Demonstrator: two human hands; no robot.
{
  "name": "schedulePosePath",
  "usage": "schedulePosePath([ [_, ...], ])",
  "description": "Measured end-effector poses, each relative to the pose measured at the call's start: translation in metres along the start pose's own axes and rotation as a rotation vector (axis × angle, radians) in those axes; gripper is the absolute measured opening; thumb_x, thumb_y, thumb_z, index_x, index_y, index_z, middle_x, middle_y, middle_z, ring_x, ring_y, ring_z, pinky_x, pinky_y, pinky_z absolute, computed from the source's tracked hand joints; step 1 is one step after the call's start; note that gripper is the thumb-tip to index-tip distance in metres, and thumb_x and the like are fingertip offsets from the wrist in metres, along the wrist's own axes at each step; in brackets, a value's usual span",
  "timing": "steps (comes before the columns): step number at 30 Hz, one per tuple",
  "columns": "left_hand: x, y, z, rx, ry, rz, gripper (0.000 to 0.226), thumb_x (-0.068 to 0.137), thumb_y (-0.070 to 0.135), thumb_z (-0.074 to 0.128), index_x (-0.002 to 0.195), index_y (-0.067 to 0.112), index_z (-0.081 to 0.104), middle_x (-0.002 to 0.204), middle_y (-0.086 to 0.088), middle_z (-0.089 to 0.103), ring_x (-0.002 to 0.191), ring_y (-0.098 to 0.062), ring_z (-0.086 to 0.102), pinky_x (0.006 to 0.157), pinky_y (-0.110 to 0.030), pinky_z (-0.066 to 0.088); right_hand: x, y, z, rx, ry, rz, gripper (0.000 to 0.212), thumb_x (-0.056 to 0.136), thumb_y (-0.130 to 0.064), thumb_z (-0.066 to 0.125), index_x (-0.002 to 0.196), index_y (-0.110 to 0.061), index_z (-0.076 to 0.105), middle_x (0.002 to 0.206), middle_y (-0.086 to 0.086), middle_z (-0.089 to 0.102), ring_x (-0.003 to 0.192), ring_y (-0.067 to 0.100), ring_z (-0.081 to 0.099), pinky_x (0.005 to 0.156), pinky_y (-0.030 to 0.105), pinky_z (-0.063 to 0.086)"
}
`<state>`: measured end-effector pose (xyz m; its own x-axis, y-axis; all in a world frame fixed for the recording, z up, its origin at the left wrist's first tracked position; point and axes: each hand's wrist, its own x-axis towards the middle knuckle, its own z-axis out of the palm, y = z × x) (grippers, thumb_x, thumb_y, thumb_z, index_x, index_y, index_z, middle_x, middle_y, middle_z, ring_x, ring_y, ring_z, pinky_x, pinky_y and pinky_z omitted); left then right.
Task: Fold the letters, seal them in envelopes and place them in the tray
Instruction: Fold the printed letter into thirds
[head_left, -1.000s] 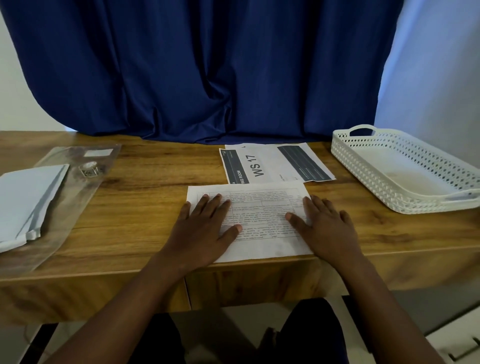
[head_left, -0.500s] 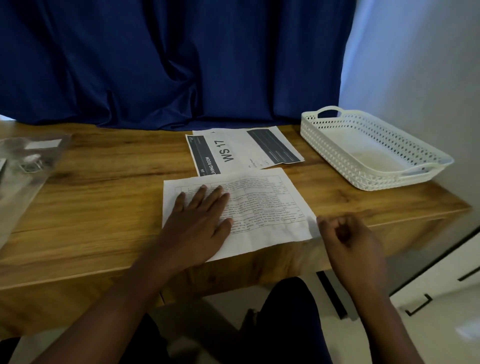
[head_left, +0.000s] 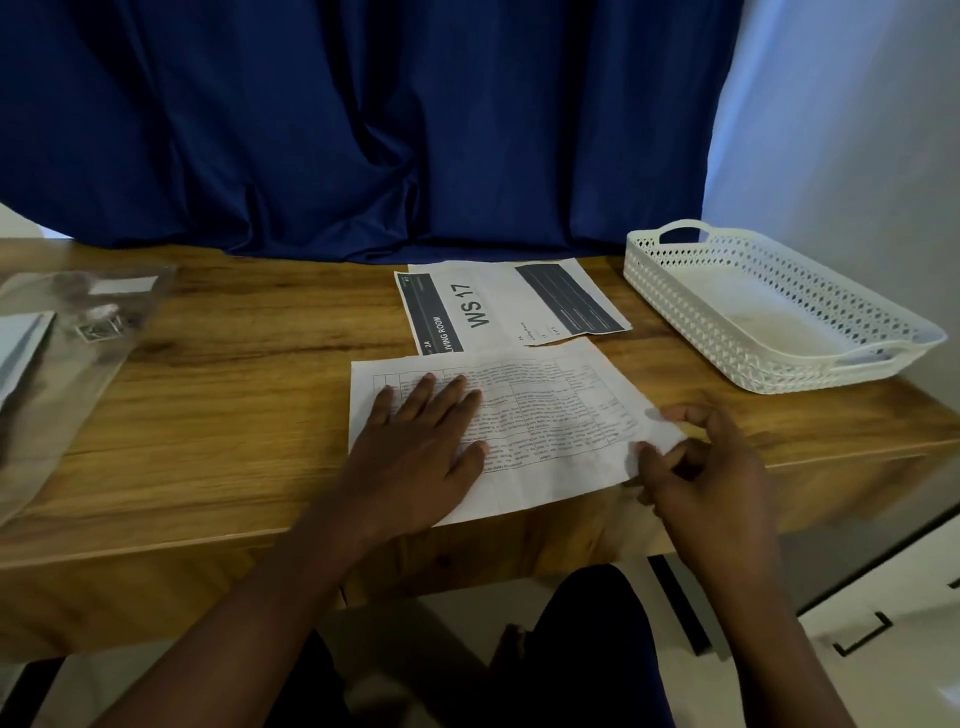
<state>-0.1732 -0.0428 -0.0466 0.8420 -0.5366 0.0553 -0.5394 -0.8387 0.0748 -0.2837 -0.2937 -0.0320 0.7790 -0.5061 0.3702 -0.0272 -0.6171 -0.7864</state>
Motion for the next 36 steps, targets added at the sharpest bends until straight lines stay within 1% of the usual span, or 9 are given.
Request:
schedulePosePath([
  [8,-0.001,0.0,-0.001,-0.019,-0.007,0.007,0.078,0.091,0.068,-0.001,0.163,0.038,-0.001,0.172,0.008,-0.005,0.159,-0.019,-0.009,0.127,-0.055,-0.006,0.006,-0.051,0.017,0.357,0.075,-0.454,0.034,0.093,-0.019,0.07,0.123,-0.028,0.057,0.111,-0.023,0.063,0.097,0.012,0.069,0.076,0.034,0.062],
  [13,0.002,0.001,-0.003,-0.02,-0.024,0.004,0.074,0.093,0.069,0.004,0.161,0.04,-0.002,0.172,0.009,-0.006,0.159,-0.02,-0.01,0.126,-0.057,-0.006,0.005,-0.084,0.043,0.392,-0.097,-0.577,0.036,0.094,-0.019,0.069,0.127,-0.022,0.055,0.101,-0.017,0.063,0.076,0.016,0.07,0.054,0.032,0.058],
  [17,0.0,-0.001,-0.005,-0.039,0.005,0.032,0.077,0.097,0.066,0.019,0.163,0.031,0.003,0.173,0.002,0.003,0.159,-0.024,-0.005,0.126,-0.058,-0.001,-0.003,-0.102,0.067,0.434,-0.228,-0.582,0.04,0.093,-0.017,0.07,0.129,-0.025,0.054,0.08,-0.011,0.063,0.071,0.01,0.068,0.06,0.015,0.053],
  [20,-0.004,-0.006,-0.016,-0.642,0.084,-0.033,0.092,0.087,0.069,0.045,0.154,0.007,0.031,0.158,-0.019,0.038,0.148,-0.033,0.034,0.124,-0.051,0.024,-0.01,-0.107,0.082,0.465,-0.33,-0.535,0.039,0.093,-0.022,0.07,0.128,-0.03,0.054,0.096,-0.009,0.07,0.09,0.011,0.072,0.067,0.027,0.061],
  [23,-0.006,-0.023,-0.029,-1.338,0.241,-0.229,0.07,0.09,0.069,0.053,0.129,0.011,0.054,0.133,-0.017,0.06,0.109,-0.01,0.067,0.097,-0.027,0.053,-0.015,-0.112,0.092,0.412,-0.374,-0.575,0.036,0.094,-0.031,0.067,0.125,-0.039,0.052,0.119,-0.021,0.062,0.112,0.002,0.063,0.074,0.021,0.06],
  [27,-0.012,-0.038,-0.031,-1.626,0.344,-0.298,0.044,0.109,0.045,0.032,0.146,0.028,0.047,0.149,0.002,0.056,0.133,-0.014,0.056,0.115,-0.038,0.044,-0.019,-0.116,0.099,0.307,-0.413,-0.644,0.044,0.091,-0.04,0.062,0.124,-0.058,0.039,0.112,-0.04,0.055,0.102,-0.009,0.06,0.07,0.018,0.058],
  [29,-0.011,-0.038,-0.034,-1.742,0.429,-0.374,0.044,0.108,0.045,0.032,0.138,0.027,0.058,0.148,-0.006,0.057,0.135,-0.017,0.056,0.117,-0.04,0.042,-0.019,-0.113,0.103,0.21,-0.47,-0.669,0.047,0.089,-0.053,0.059,0.128,-0.062,0.033,0.104,-0.028,0.062,0.099,-0.003,0.062,0.068,0.019,0.058],
  [33,-0.024,-0.038,-0.038,-1.74,0.376,-0.235,0.063,0.108,0.054,0.022,0.099,0.038,0.081,0.105,0.001,0.08,0.091,-0.011,0.077,0.069,-0.022,0.06,-0.017,-0.105,0.105,0.071,-0.664,-0.646,0.077,0.076,-0.083,0.056,0.142,-0.06,0.024,0.095,-0.024,0.065,0.098,-0.005,0.061,0.083,0.018,0.046],
  [36,-0.023,-0.037,-0.038,-1.697,0.435,-0.299,0.059,0.107,0.055,0.027,0.092,0.039,0.082,0.089,0.007,0.08,0.077,-0.008,0.076,0.058,-0.02,0.058,-0.008,-0.095,0.101,0.219,-0.59,-0.61,0.059,0.087,-0.072,0.054,0.14,-0.052,0.039,0.102,-0.028,0.065,0.106,-0.006,0.06,0.086,0.018,0.043],
])
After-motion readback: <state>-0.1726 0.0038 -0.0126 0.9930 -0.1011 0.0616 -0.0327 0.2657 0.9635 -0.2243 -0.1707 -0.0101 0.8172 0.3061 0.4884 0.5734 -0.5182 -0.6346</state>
